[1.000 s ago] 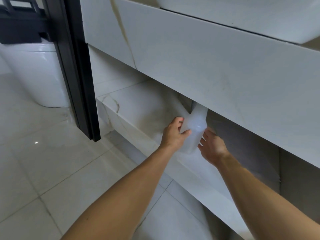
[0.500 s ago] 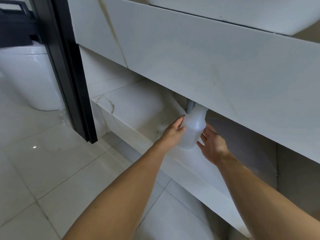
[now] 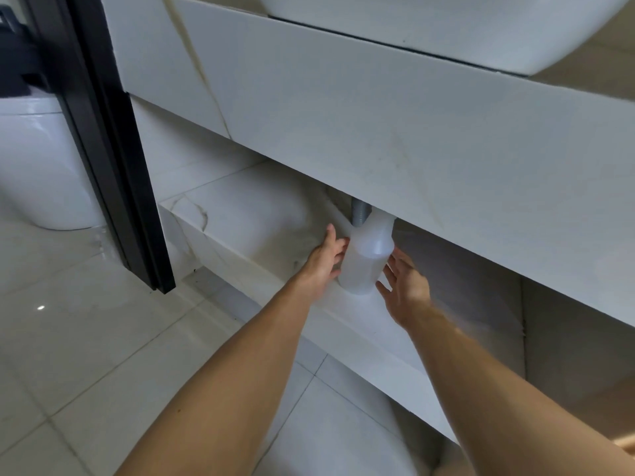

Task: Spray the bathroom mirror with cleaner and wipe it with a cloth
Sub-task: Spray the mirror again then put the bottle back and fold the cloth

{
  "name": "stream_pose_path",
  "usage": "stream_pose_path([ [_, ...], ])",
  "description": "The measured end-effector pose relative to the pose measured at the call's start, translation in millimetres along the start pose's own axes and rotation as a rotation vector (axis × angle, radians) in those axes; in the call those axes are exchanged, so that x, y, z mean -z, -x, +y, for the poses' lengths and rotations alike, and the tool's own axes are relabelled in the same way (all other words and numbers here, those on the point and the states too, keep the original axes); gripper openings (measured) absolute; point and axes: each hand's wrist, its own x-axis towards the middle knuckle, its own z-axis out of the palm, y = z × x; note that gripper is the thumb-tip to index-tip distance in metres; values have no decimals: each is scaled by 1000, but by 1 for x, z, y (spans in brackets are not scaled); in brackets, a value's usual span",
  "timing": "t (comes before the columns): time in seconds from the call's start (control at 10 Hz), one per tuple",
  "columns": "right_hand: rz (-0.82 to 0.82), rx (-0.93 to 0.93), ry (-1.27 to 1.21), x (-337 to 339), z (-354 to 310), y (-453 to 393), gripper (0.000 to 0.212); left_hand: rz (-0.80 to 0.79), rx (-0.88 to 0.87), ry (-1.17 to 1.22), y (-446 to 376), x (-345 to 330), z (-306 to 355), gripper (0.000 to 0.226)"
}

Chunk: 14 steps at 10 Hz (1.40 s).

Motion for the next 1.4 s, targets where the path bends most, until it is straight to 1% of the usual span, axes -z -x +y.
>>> stream_pose_path([
  [0.1, 11, 1, -3, -3, 1, 3, 37, -42, 30, 43, 5, 0, 2, 82],
  [0.2, 4, 9, 3, -5, 2, 3, 37, -73, 47, 41, 11, 0, 4, 82],
  [0.4, 31, 3, -32, 0, 1, 8, 46, -91, 67, 52, 15, -2, 3, 81],
  [0.6, 32, -20, -75, 7, -2, 14, 48, -57, 74, 75, 19, -8, 2, 80],
  [0.9, 70, -19, -73, 2, -1, 24, 47, -39, 92, 77, 28, -2, -1, 78],
  [1.0, 52, -41, -98, 0, 3, 24, 45, -44, 95, 74, 31, 1, -2, 78],
  [1.1, 80, -12, -64, -2, 8, 25, 43, -5, 57, 117, 34, 3, -2, 80],
  [1.2, 118, -31, -43, -6, 11, 27, 44, -19, 69, 126, 38, 8, -1, 79],
  [1.3, 177, -106, 20, -17, 14, 28, 44, -10, 57, 189, 39, 16, -1, 84],
  [1.4, 202, -210, 83, -28, 16, 32, 45, 73, 2, 131, 40, 25, 1, 82],
])
